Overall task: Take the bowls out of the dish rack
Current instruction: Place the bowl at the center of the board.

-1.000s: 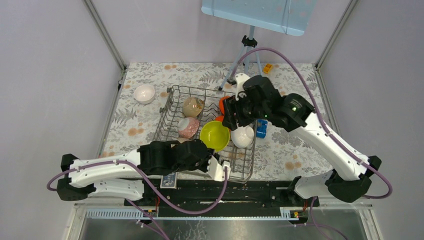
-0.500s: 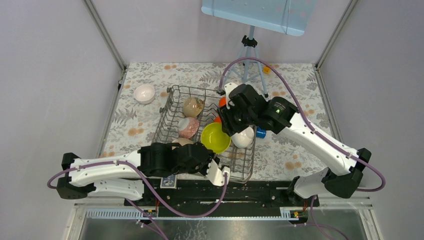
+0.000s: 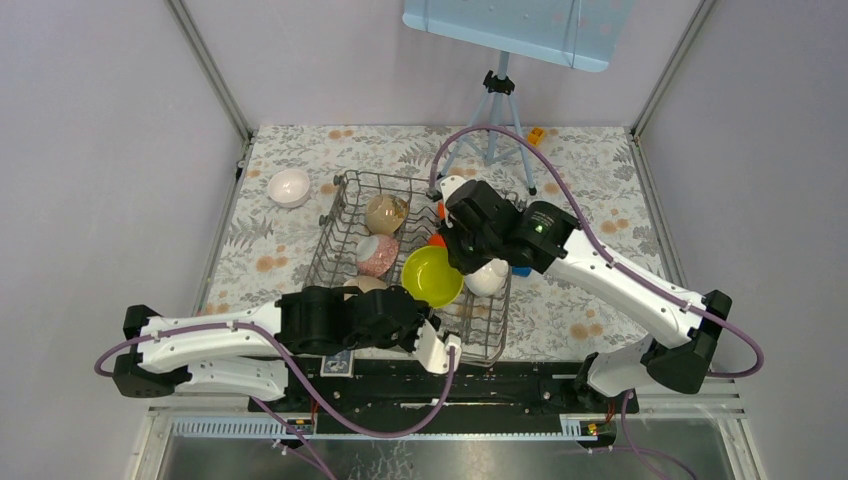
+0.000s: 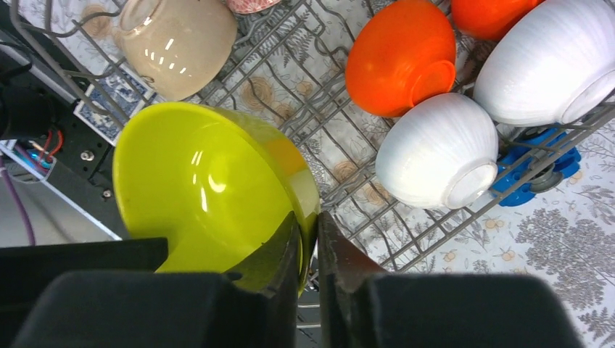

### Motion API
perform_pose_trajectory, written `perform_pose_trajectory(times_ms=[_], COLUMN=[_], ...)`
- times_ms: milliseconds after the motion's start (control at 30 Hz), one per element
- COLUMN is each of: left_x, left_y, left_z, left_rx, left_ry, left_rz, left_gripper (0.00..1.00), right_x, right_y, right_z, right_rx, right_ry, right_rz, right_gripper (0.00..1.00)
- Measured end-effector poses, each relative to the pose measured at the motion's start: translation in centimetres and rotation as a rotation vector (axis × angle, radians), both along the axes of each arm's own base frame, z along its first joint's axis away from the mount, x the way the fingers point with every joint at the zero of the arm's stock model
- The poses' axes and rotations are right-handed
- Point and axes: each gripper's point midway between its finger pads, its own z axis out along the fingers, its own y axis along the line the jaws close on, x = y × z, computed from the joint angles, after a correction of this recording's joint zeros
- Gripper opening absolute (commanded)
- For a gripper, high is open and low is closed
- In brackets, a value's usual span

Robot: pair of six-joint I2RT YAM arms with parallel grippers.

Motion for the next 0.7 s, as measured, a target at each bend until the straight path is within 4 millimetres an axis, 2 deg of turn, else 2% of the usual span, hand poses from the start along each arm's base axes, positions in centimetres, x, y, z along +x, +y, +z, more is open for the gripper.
perform_pose_trajectory(times_ms=[100,133,200,233,300,333,467,700], left_x=[-0.2,-0.2,-0.2,-0.2,0.0,0.1,0.5,1.6], left_y=[-0.4,-0.5,-0.7,-0.8,-0.7,-0.6,-0.1,-0.2], left_z=[0.3,0.4,0.6,0.6,0.7,0.7,1.3,6.2], left_rx=[-0.023,-0.030,-0.046,-0.052,-0.065,-0.079,-0.136,-0.422], left_ry=[0.002,0.002,0.008,0.012,0.004,0.004,-0.005,0.045], left_rz=[-0.003,-0.003,0.004,0.011,0.020,0.034,0.077,0.248], left_gripper=[0.01,0.08,0.33,0.52,0.74,0.96,0.99,0.99], right_x=[0.4,0.4,0.6,0.6,0.6,0.5,0.5,0.4], right_y=[-0.1,-0.2,-0.4,-0.4,-0.5,-0.6,-1.7,-4.6], right_z=[-0.3,-0.4,-0.6,-0.7,-0.9,-1.0,-1.1,-1.7], right_rx=[-0.009,-0.016,-0.023,-0.026,-0.026,-0.026,-0.024,-0.015], right_ry=[-0.014,-0.016,-0.021,-0.022,-0.018,-0.018,-0.036,-0.097], right_rz=[-0.015,-0.018,-0.027,-0.031,-0.039,-0.045,-0.087,-0.191], right_gripper=[0.00,0.00,0.00,0.00,0.00,0.00,0.00,0.00])
